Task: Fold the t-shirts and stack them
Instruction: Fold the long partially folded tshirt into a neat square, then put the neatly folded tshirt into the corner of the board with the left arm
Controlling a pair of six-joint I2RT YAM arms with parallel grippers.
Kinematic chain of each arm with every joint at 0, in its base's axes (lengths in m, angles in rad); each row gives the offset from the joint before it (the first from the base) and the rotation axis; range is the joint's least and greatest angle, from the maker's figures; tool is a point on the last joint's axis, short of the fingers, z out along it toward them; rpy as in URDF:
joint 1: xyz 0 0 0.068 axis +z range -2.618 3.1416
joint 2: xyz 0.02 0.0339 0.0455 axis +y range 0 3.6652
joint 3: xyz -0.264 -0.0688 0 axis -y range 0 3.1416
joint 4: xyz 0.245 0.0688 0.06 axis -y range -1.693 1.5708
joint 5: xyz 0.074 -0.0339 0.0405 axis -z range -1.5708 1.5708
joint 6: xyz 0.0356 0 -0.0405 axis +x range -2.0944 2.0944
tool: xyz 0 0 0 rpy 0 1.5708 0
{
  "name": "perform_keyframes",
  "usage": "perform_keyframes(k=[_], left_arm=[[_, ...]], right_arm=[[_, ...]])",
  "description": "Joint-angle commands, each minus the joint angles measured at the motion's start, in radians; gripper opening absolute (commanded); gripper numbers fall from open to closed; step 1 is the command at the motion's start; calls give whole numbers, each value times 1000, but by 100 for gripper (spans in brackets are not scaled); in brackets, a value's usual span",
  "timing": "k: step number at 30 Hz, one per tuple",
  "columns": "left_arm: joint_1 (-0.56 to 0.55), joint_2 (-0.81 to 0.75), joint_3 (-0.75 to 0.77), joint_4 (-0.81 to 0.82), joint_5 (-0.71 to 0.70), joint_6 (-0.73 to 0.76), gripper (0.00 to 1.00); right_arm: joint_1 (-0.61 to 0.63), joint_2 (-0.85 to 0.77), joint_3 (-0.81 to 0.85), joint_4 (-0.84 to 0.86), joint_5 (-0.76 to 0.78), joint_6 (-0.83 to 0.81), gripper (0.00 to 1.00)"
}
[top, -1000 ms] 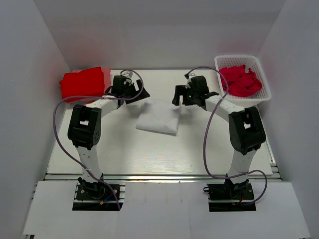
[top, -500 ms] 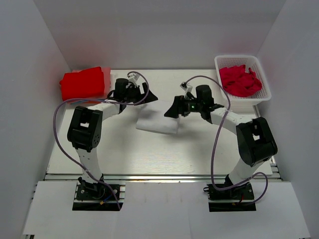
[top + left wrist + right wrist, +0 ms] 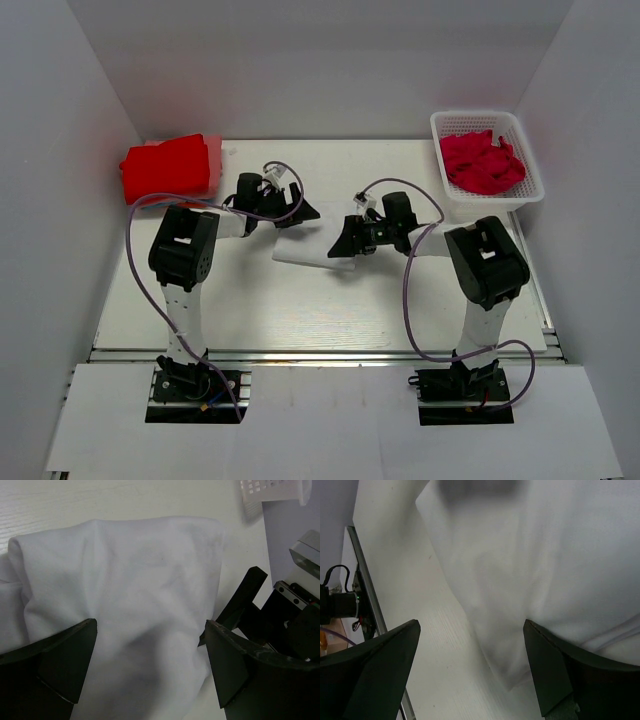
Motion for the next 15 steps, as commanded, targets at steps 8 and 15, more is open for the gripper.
perform_keyframes(k=[8,15], left_arm=[[-2,-165,183,-330,-224,234,100],[-13,-331,154,-529,-460,335,100]], right_arm=[[4,-140,37,-23,121,-118,90],[1,-398,-65,-78,207,-125,90]])
